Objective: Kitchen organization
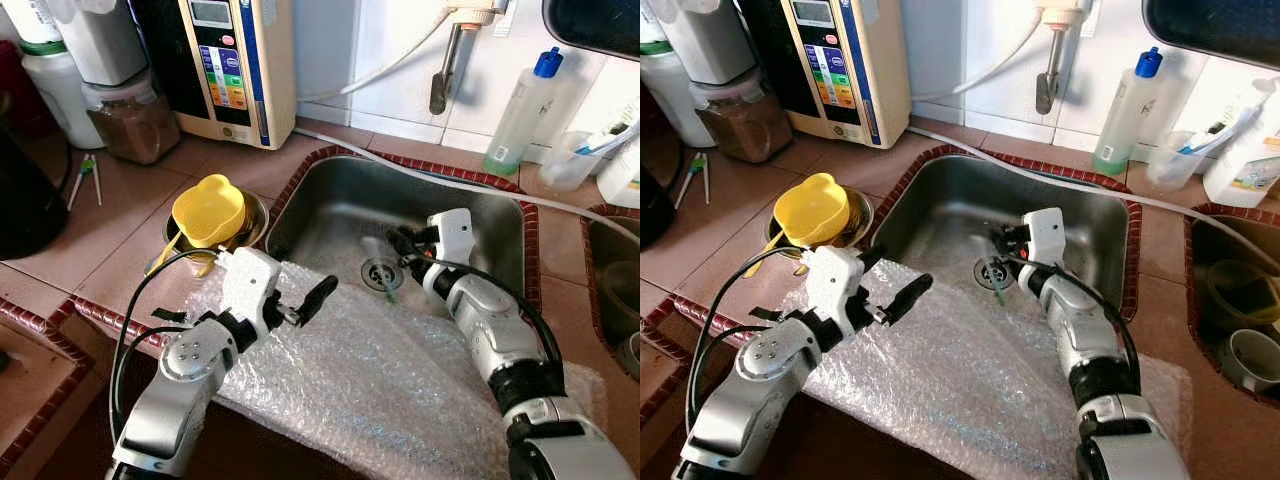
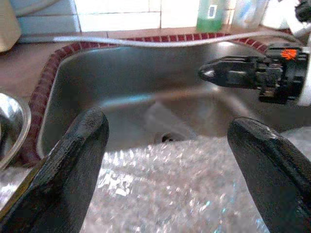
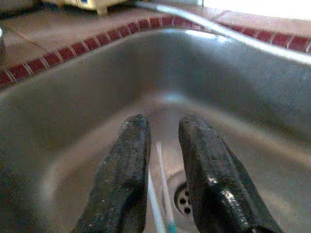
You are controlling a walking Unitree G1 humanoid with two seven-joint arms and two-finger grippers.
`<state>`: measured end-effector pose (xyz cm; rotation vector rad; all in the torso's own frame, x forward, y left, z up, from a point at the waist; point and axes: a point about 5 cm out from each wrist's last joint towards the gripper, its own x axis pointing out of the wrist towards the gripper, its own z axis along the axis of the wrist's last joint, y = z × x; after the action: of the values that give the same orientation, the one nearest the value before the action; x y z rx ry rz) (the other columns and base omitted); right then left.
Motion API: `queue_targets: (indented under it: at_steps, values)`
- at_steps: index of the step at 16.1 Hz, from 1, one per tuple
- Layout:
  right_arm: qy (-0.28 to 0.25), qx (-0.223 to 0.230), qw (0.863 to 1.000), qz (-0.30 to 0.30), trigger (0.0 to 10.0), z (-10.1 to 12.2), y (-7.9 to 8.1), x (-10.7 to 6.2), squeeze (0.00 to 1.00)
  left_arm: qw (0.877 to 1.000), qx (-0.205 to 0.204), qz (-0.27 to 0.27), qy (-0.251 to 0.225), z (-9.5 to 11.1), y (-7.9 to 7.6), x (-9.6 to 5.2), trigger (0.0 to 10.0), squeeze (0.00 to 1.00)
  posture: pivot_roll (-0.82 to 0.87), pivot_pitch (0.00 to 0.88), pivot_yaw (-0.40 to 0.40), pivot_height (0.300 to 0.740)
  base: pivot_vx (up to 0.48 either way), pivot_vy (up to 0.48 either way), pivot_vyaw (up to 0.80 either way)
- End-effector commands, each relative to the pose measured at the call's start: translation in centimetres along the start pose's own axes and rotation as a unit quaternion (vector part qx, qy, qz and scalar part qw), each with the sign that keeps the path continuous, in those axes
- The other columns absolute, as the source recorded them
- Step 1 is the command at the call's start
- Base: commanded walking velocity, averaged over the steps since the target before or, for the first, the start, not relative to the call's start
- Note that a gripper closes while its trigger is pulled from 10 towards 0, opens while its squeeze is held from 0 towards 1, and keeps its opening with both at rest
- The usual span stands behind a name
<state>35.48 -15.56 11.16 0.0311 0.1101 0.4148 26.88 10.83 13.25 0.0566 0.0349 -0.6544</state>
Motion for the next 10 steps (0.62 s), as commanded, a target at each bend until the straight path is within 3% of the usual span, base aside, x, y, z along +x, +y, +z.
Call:
queue_targets:
  at_steps: [1,3,5,10]
  values:
    - [-0.012,-0.003,1.0,0.002,10.0,0.3,0.3,0.0,1.0,1.0,0.008,0.006,0.005,0.1,0.1,-0.2,10.0,1.0,0.06,0.083,0.042,0.74,0.0,0.0,0.0]
    - [-0.03,0.023,0.999,0.032,10.0,0.9,1.6,-0.1,1.0,1.0,0.023,0.0,0.007,0.1,-0.1,-0.1,10.0,1.0,0.06,0.089,0.042,0.74,0.0,0.0,0.0]
    - [-0.047,0.014,0.998,0.046,10.0,1.4,2.3,-0.4,1.0,1.0,0.025,0.004,0.002,0.3,-0.1,-0.1,10.0,1.0,0.06,0.092,0.044,0.74,0.0,0.0,0.0]
    - [-0.101,-0.005,0.994,0.035,10.0,3.3,3.1,-1.9,1.0,0.993,0.068,0.088,-0.047,2.2,1.8,-0.4,10.0,1.0,0.04,0.092,0.032,0.74,0.0,0.0,0.0]
